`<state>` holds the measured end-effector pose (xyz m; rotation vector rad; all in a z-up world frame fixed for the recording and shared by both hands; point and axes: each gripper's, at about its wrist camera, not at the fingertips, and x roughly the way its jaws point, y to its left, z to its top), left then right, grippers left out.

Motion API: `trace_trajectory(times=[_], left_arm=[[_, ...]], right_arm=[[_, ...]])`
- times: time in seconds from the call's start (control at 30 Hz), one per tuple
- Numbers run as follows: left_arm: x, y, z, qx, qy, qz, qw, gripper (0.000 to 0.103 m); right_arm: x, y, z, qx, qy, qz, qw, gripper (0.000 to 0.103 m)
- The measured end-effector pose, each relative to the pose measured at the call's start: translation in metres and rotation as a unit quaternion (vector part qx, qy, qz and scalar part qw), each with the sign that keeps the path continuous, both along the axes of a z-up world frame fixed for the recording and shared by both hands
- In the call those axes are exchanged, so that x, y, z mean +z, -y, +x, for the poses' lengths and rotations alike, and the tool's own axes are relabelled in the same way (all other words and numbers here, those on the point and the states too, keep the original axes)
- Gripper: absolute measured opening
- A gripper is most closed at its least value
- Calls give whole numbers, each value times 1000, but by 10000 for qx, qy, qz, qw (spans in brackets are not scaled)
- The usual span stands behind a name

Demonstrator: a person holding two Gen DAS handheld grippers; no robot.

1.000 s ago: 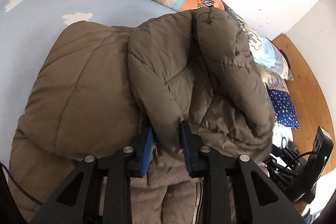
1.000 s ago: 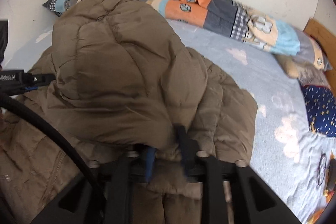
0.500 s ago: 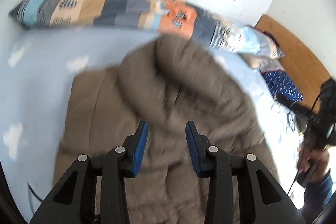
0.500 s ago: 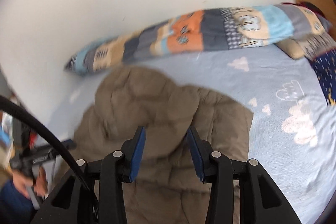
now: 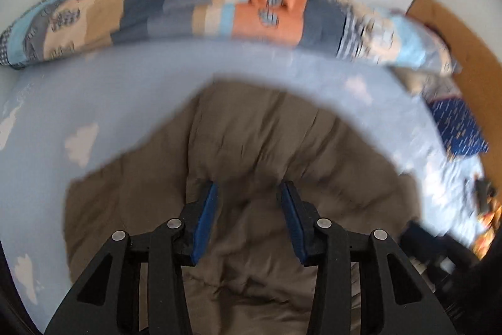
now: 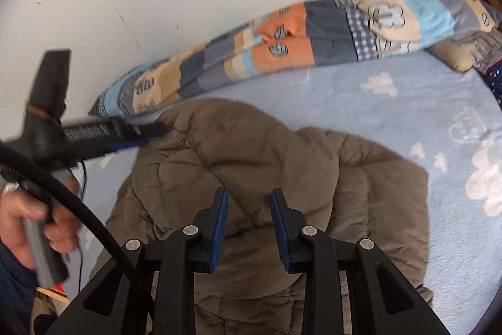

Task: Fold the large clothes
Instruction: 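Fold the gripped hood onto the jacket body with the right tool while the left tool holds the body, then open both tools to release the folded hood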

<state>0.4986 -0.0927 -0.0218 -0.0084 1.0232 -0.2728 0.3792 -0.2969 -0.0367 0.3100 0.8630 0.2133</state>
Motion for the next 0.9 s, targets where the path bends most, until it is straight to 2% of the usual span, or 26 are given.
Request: trace_trajectory(times=[0.07, 0.17, 0.3, 0.43, 0.57, 0.67, 0.77, 0.9], left_arm=[[-27, -7, -2, 100, -167, 64, 9998, 41], [-46, -8, -5, 182, -148, 87, 9997, 41], [-53, 8, -9, 84, -96, 568, 9983, 41], [-49, 7, -17, 168, -48, 549, 9983, 41], [-26, 1, -43, 67, 284, 314, 9991, 41], [-10, -7, -66, -3, 518, 195, 9985, 41], [-7, -11, -84, -40, 589, 188, 9981, 41], [-16, -14, -98, -23, 657, 353, 9972, 41]], right_arm=[[-11, 0, 5, -12, -208, -92, 9997, 30], [-28, 0, 9, -14, -507, -35, 9987, 28], [-52, -4, 13, -46, -860, -225, 9960, 28], [-62, -4, 16, -76, -973, -311, 9947, 27], [-49, -4, 14, -69, -958, -286, 9950, 27], [-22, -2, 7, -29, -634, -159, 9979, 27], [1, -5, -2, 78, -243, -75, 9996, 27], [5, -19, -9, 290, -210, -21, 9994, 27]])
